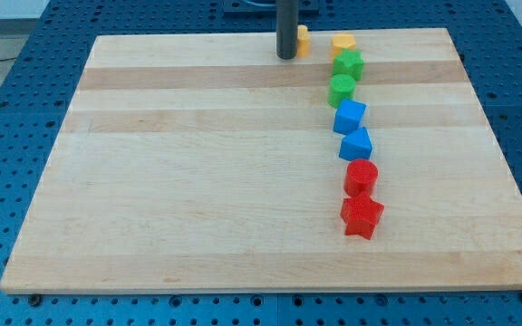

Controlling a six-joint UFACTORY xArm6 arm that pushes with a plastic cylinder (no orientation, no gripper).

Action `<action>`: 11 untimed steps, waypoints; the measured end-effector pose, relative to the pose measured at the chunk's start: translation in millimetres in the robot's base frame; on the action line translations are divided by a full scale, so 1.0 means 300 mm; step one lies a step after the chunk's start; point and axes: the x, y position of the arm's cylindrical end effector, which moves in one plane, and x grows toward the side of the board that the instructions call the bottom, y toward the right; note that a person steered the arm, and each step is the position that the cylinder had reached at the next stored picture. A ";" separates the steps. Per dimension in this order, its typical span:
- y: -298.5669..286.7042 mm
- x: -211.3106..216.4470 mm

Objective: Slide the yellow heart towards the top right side of the yellow hexagon

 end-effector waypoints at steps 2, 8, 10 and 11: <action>-0.007 -0.083; 0.100 -0.155; 0.156 -0.156; 0.177 -0.156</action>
